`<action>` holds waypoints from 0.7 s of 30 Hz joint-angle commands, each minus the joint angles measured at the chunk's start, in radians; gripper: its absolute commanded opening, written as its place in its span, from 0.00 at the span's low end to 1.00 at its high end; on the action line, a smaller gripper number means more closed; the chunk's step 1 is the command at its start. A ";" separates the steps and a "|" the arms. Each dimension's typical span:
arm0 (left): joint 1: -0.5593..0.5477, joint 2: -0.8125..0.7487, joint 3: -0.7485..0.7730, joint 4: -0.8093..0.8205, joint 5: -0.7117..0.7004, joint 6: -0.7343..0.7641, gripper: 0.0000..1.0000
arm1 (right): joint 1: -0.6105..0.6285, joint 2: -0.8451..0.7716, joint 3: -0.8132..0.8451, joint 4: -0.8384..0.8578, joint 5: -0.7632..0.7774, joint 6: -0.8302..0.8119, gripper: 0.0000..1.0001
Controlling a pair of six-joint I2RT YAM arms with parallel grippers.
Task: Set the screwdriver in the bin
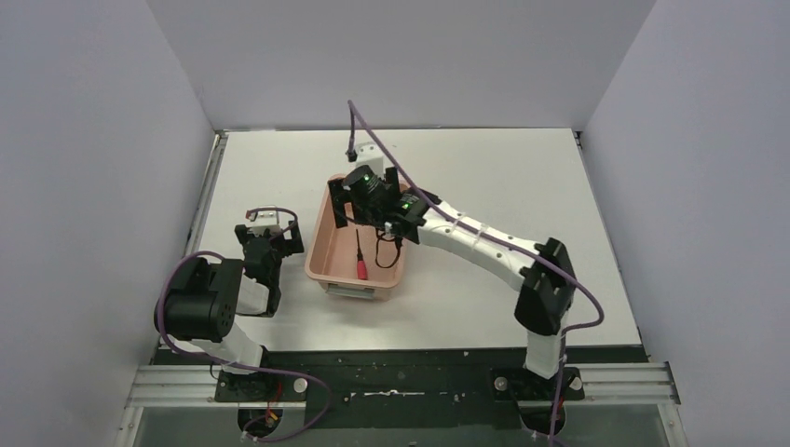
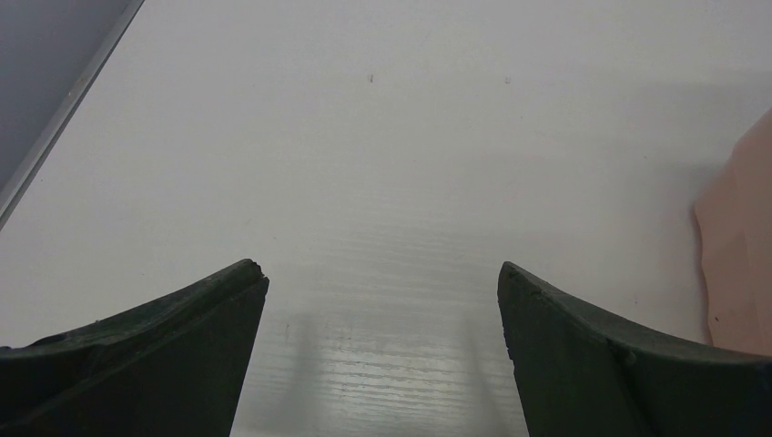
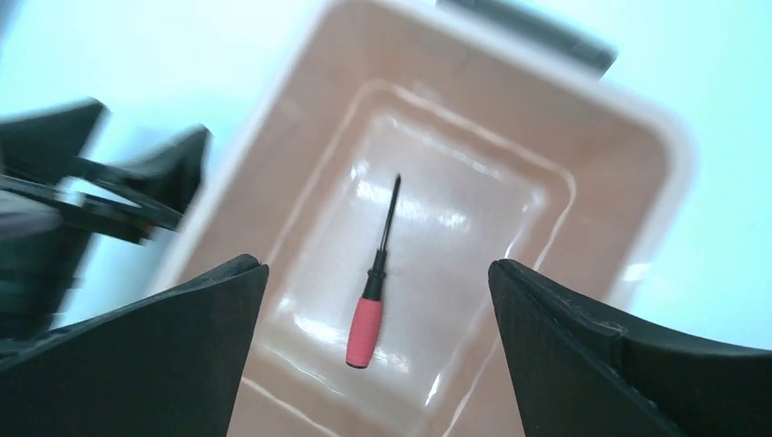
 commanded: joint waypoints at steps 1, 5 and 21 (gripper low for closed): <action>0.006 -0.006 0.009 0.031 0.009 0.007 0.97 | -0.003 -0.179 0.046 0.050 0.068 -0.130 1.00; 0.006 -0.005 0.009 0.031 0.009 0.008 0.97 | -0.053 -0.320 -0.086 0.172 0.080 -0.256 1.00; 0.006 -0.006 0.009 0.030 0.009 0.008 0.97 | -0.638 -0.886 -1.309 1.174 -0.175 -0.528 1.00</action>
